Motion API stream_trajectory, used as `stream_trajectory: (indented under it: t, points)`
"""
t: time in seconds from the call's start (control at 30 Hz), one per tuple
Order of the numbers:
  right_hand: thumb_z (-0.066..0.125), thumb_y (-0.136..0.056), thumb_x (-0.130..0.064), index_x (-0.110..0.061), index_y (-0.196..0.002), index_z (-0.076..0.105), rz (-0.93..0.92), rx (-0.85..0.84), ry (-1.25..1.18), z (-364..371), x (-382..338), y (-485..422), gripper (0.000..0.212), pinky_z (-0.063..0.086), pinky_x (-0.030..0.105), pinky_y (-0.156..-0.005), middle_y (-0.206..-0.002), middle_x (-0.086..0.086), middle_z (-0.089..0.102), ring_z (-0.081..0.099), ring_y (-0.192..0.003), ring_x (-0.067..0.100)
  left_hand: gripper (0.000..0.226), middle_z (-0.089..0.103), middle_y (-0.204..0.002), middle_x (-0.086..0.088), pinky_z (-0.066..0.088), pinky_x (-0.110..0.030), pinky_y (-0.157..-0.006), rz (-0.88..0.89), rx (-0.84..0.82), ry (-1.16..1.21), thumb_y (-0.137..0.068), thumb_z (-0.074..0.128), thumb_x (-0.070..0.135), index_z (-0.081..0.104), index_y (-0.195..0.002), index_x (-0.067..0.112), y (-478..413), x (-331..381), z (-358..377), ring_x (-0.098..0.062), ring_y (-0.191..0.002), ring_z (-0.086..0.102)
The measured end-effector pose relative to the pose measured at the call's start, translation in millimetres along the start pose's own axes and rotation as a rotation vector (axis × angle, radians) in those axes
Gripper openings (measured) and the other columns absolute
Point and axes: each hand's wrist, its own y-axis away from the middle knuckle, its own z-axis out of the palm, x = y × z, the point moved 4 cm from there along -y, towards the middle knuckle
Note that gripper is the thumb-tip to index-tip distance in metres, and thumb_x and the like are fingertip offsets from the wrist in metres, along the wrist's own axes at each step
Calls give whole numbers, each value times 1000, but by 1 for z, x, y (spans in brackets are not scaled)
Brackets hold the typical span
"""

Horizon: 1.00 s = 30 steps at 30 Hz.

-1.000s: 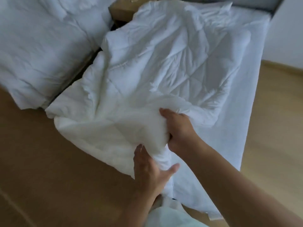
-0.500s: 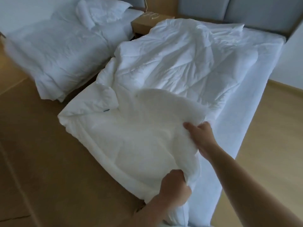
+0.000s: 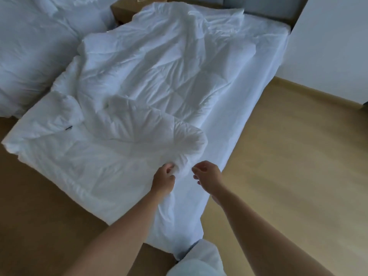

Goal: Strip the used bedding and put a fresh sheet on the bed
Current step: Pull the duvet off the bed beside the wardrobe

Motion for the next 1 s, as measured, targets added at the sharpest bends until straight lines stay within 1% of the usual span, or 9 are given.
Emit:
stream_trajectory:
  t: [0.1, 0.17, 0.27, 0.37, 0.5, 0.63, 0.7, 0.83, 1.0]
  points:
    - [66, -91, -38, -29, -103, 69, -104, 69, -77, -28, -16, -8, 15, 56, 43, -94, -108, -14, 70, 66, -105, 7, 29, 69, -110, 3, 45, -23, -76, -8, 37, 24, -87, 59, 16, 65, -115, 20, -4, 26, 11, -18, -100, 65]
    - [62, -90, -50, -36, -106, 67, -202, 189, -175, -49, -35, -10, 22, 56, 37, -94, -109, -19, 70, 65, -106, 0, 15, 70, -101, 9, 44, -17, -73, 87, 150, 74, -92, 62, 23, 67, -106, 24, -6, 61, 10, -13, -93, 66]
    - [60, -90, -48, -31, -104, 71, -294, 268, -293, -83, -71, -27, 25, 56, 38, -91, -106, -14, 72, 67, -107, 7, 8, 72, -89, 19, 49, -8, -73, 300, 168, 284, -95, 64, 28, 66, -93, 36, -10, 135, 9, -3, -87, 69]
    - [65, -93, -36, -20, -101, 74, -345, 239, -284, -123, -109, -66, 20, 60, 39, -82, -101, -4, 75, 71, -100, 15, 7, 76, -90, 10, 58, -20, -78, 406, 92, 458, -93, 63, 29, 70, -95, 30, -28, 203, 19, -11, -86, 74]
    - [68, -83, -44, -26, -91, 75, -361, 226, -237, -182, -150, -135, 21, 61, 33, -72, -93, 2, 75, 73, -93, 20, 7, 76, -86, 2, 61, -40, -82, 269, 64, 560, -96, 67, 21, 72, -92, 20, -97, 248, 43, -20, -82, 74]
    - [68, -79, -48, -27, -90, 75, -256, 234, -182, -222, -177, -205, 25, 59, 30, -69, -90, 3, 75, 73, -90, 20, 11, 73, -85, 15, 53, -14, -70, 223, 97, 341, -93, 70, 21, 68, -89, 30, -195, 294, 46, -2, -82, 69]
    - [69, -78, -51, -28, -90, 75, -219, 218, -146, -235, -190, -239, 26, 58, 29, -68, -90, 2, 74, 73, -89, 20, 9, 71, -88, 12, 48, -9, -68, 222, 162, 289, -91, 73, 20, 66, -91, 26, -246, 319, 48, -5, -81, 69]
    - [72, -80, -50, -29, -92, 75, -136, 162, -23, -256, -207, -306, 25, 60, 31, -71, -91, -1, 75, 72, -89, 18, 47, 66, -113, -10, 48, -36, -94, 107, 221, 127, -85, 78, 35, 63, -122, 9, -346, 353, 75, -30, -107, 62]
    - [73, -76, -51, -23, -107, 70, 4, 28, 68, -282, -213, -410, 42, 59, 31, -76, -102, -10, 73, 70, -98, 10, 89, 51, -139, -14, 42, -49, -104, -161, 82, 33, -75, 73, 70, 47, -142, 18, -450, 380, 138, -38, -129, 46]
